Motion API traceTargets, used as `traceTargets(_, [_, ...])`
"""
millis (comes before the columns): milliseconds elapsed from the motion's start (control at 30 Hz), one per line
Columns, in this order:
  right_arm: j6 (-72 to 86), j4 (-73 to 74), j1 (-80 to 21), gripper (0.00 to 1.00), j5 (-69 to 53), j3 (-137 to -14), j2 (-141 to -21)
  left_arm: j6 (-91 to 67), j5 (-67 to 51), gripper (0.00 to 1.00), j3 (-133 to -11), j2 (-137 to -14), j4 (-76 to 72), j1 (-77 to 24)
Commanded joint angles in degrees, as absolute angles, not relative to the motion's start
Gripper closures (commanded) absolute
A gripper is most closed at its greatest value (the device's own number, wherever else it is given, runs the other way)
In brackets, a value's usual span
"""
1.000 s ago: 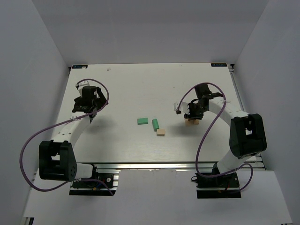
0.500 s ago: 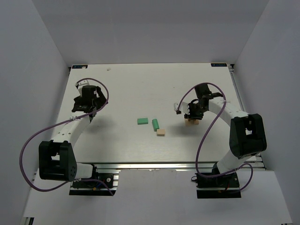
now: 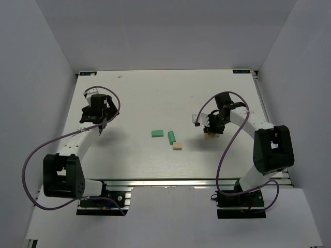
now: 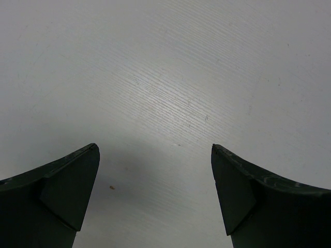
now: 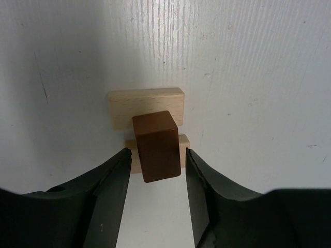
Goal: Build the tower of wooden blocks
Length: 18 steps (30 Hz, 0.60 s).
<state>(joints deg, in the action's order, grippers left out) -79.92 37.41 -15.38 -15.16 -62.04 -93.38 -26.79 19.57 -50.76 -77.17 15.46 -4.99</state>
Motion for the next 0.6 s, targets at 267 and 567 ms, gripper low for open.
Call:
traceTargets(267, [-84.0, 39.8, -14.9, 0.40, -16.4, -62.9, -92.6, -26.5, 20.3, 0.02, -53.0, -77.7, 15.6, -4.8])
traceTargets(567, [-85.3, 45.7, -14.9, 0.15, -18.9, -65.0, -89.5, -26.3, 19.3, 0.02, -51.9, -75.9, 14.7, -4.8])
